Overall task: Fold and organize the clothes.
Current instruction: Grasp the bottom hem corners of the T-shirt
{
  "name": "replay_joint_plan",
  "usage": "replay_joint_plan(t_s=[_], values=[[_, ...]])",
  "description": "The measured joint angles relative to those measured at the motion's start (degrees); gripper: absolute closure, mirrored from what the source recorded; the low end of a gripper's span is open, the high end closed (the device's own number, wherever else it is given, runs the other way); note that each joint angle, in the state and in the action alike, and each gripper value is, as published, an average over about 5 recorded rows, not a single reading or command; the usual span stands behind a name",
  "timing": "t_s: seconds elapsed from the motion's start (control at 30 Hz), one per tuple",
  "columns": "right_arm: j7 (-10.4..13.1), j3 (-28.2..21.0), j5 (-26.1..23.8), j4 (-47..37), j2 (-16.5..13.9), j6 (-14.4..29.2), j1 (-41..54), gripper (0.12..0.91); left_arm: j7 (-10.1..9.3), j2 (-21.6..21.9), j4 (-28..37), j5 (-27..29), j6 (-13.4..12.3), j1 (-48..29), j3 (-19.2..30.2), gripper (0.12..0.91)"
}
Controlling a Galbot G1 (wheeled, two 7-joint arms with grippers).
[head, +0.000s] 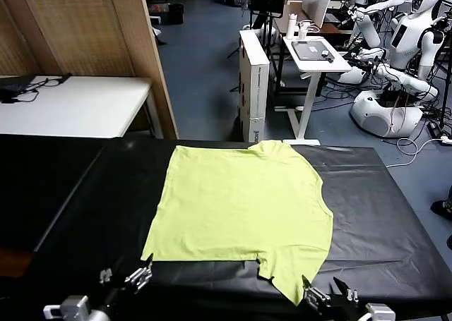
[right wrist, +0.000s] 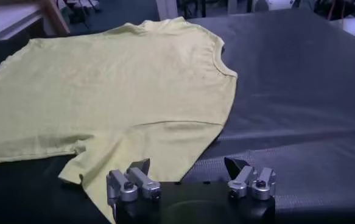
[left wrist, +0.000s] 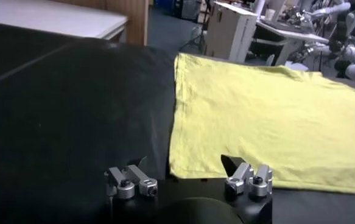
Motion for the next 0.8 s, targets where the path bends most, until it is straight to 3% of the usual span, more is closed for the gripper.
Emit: replay_joint_plan(t_s=[0.23, 0.33, 0.43, 0.6, 0.7, 0.8], values=[[0.09, -0.13, -0.01, 0.02, -0.1, -0.08, -0.07, 0.12, 0.0, -0.22, 0.46, -0.03, -0.05, -0.21, 0.29, 0.133], [0.1, -0.22, 0.0, -0.17, -0.11, -0.1, 0.04, 0.146, 0.0, -0.31, 0.71, 0.0, -0.05, -0.39, 0.46, 0.19], [0.1, -0.54, 0.04, -0.44, -0.09, -0.12, 0.12, 0.24, -0.02, -0.44, 0.94, 0.1, -0.05, -0.42, 0.58, 0.307], [0.07, -1.13, 0.07, -0.98, -0.1, -0.13, 0.61, 0.399, 0.01, -0.58, 1.13, 0.12, -0.04, -0.3, 0.68, 0.592], [0.06, -1.24, 0.09, -1.24, -0.12, -0.15, 0.94, 0.541, 0.02, -0.63, 1.23, 0.1, -0.04, -0.32, 0.69, 0.761], [0.08, -1.13, 0.16, -1.44, -0.14, -0.15, 0.98, 0.715, 0.04, -0.65, 1.28, 0.09, -0.04, -0.32, 0.7, 0.843]])
